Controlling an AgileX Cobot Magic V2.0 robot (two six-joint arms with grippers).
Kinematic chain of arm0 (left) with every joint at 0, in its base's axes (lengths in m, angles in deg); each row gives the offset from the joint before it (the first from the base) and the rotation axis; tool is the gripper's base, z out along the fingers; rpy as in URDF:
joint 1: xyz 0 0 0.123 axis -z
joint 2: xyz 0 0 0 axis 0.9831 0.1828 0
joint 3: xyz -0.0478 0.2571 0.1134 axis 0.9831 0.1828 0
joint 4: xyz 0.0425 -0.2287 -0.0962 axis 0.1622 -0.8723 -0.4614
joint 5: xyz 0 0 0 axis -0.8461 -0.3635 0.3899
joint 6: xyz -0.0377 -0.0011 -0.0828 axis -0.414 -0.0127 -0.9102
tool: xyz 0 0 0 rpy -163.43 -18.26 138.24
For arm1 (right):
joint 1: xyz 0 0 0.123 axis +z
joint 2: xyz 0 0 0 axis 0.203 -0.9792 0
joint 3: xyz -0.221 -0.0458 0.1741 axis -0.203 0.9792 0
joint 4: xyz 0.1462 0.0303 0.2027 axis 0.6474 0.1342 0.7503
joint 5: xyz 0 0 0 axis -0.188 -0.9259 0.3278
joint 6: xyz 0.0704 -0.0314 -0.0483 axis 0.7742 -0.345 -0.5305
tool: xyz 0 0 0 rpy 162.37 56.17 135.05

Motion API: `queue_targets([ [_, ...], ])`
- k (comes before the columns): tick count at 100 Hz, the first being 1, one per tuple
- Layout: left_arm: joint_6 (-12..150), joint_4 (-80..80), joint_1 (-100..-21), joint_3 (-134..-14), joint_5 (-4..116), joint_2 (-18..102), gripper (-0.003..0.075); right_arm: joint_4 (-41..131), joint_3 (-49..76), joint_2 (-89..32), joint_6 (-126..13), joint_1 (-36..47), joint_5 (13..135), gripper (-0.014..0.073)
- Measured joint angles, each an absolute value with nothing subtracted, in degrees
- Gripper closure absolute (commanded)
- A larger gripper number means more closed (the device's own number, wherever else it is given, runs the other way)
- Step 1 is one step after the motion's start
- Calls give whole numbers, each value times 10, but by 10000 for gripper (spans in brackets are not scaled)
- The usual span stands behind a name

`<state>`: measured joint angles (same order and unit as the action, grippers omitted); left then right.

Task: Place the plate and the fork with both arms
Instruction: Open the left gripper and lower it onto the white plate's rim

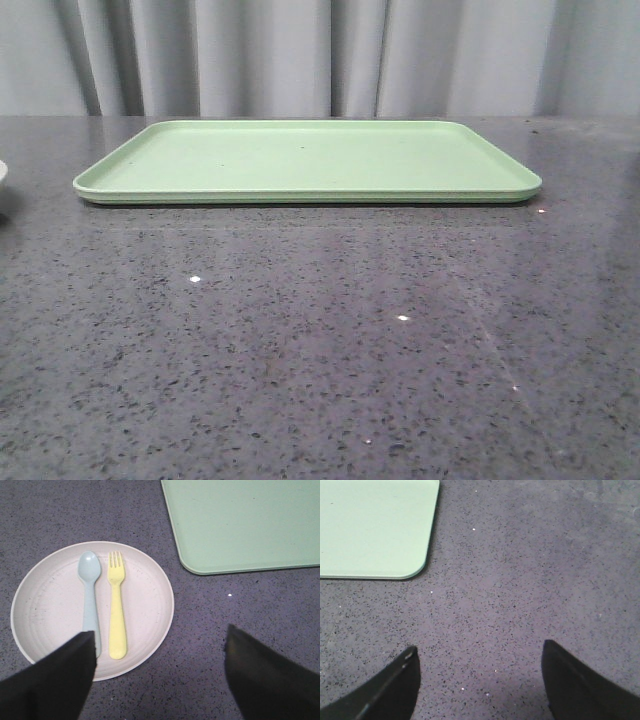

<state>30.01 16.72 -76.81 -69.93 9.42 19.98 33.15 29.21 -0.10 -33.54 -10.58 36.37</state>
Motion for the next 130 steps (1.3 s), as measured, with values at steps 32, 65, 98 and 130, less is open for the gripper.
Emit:
queue_targets([
  [32,300,159,-768,-699,121,200,106,331,292,-1,-335,-106,364,51],
  [65,300,236,-768,-699,125,209,106,331,292,-1,-335,-106,370,51],
  [98,299,296,-787,-700,135,276,106,331,292,-1,-335,-106,373,51],
  [130,320,277,-906,-700,184,369,106,331,292,-1,-335,-106,373,51],
])
